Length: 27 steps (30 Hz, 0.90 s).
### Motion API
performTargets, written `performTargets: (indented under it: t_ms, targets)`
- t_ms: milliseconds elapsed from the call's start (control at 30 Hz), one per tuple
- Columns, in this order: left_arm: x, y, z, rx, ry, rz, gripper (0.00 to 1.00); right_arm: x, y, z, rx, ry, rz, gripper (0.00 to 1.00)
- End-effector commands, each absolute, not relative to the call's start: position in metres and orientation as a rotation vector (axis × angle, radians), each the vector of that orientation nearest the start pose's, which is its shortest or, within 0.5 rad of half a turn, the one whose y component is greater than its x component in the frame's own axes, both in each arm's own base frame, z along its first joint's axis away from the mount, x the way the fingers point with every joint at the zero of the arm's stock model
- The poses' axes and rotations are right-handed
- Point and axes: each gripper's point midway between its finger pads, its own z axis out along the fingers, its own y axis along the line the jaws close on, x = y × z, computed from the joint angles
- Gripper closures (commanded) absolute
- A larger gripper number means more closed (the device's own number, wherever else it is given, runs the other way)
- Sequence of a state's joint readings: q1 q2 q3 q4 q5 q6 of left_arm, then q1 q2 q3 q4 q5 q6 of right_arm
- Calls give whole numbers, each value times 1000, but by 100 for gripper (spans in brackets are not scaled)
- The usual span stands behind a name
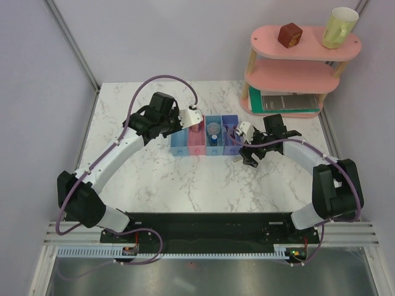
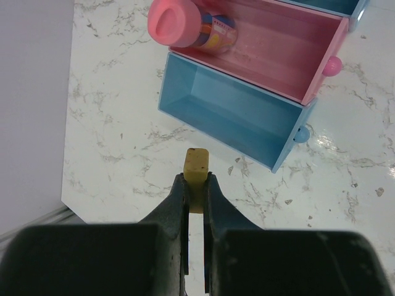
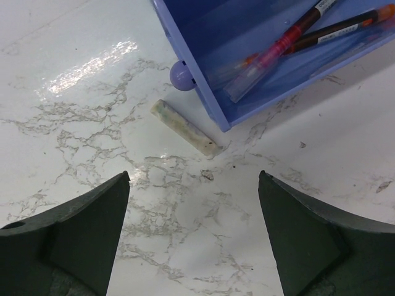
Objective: Sort the stationery into containers
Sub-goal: Place the stationery in the storage box, then pick up the stationery from the center of the board.
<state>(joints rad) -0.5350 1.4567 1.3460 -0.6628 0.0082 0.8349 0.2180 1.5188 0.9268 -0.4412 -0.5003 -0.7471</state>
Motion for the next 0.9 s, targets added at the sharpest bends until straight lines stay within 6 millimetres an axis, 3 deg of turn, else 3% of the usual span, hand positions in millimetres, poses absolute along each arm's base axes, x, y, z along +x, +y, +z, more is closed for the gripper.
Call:
performTargets:
  t_ms: [0,233,567,867]
  targets:
    - [371,-184,235,1418,1789,138,98,313,143,66,-1317,2050,521,9]
    - [372,-185,234,1409,1806,133,98,320,139,46,-1299,2131,505,12]
    - [374,-186,231,1417,1808,135,98,343,143,44,-1224,2131,469,14]
    - [377,-187,231,1414,1810,135,98,340,152,38,-1237,2122,478,25]
